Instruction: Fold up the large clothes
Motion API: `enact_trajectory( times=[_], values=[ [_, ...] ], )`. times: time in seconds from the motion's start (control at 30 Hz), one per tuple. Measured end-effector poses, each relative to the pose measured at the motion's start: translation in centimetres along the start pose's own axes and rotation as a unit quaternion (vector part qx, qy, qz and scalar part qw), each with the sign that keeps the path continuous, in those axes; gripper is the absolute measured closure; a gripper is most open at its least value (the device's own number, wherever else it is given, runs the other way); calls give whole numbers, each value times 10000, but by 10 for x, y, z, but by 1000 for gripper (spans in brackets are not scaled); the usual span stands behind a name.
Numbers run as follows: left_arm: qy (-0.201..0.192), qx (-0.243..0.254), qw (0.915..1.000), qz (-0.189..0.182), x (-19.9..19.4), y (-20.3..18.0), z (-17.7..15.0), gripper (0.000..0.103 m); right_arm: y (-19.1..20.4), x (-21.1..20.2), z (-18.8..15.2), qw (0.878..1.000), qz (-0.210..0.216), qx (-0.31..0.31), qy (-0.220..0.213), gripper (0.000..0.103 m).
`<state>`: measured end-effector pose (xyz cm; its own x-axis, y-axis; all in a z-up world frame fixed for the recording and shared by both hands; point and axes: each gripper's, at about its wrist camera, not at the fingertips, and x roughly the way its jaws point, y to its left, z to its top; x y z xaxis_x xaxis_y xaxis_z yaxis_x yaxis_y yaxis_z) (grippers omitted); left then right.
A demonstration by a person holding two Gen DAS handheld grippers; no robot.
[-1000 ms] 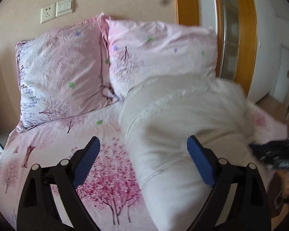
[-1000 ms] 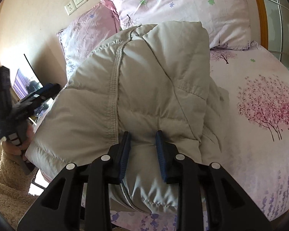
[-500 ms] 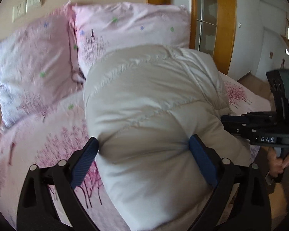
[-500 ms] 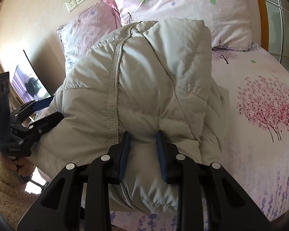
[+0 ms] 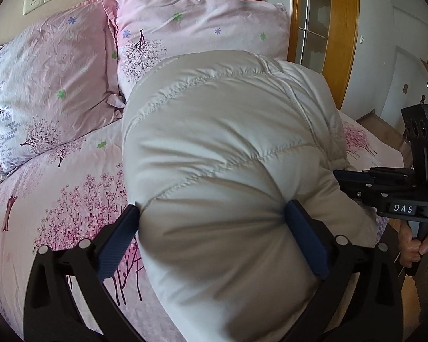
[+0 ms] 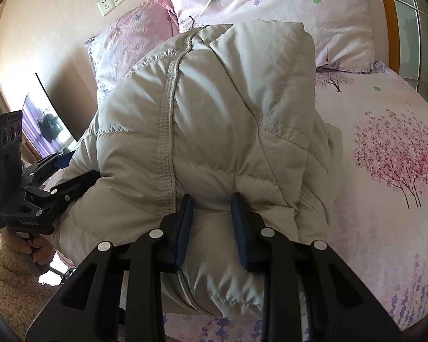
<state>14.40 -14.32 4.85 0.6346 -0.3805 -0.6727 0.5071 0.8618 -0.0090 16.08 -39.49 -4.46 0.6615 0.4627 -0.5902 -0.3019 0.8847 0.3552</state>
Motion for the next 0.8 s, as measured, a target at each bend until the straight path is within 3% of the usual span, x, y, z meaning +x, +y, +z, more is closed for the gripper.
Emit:
enact_trajectory(
  times=[0.33, 0.47, 0.53, 0.63, 0.7, 0.8],
  values=[
    [-11, -64, 10000, -31, 2, 2, -4, 2, -6, 2, -6, 9997, 122, 126, -140, 75],
    [107, -308, 9988, -359, -6, 15, 7, 3, -2, -1, -3, 9999, 40, 64, -123, 73],
    [-4, -407, 9984, -397, -14, 25, 14, 4, 2, -6, 4, 10000, -77, -12, -14, 71],
    [-246, -319, 9991, -86, -20, 40, 25, 3, 7, -18, 21, 9999, -156, -7, 54, 67],
    [-214, -280, 9994, 49, -15, 51, 33, 2, 6, -33, 41, 9997, -61, 43, -240, 63],
    [-93, -286, 9995, -44, -5, 58, 41, 2, 5, -44, 72, 9984, -140, 38, -546, 56]
  ],
)
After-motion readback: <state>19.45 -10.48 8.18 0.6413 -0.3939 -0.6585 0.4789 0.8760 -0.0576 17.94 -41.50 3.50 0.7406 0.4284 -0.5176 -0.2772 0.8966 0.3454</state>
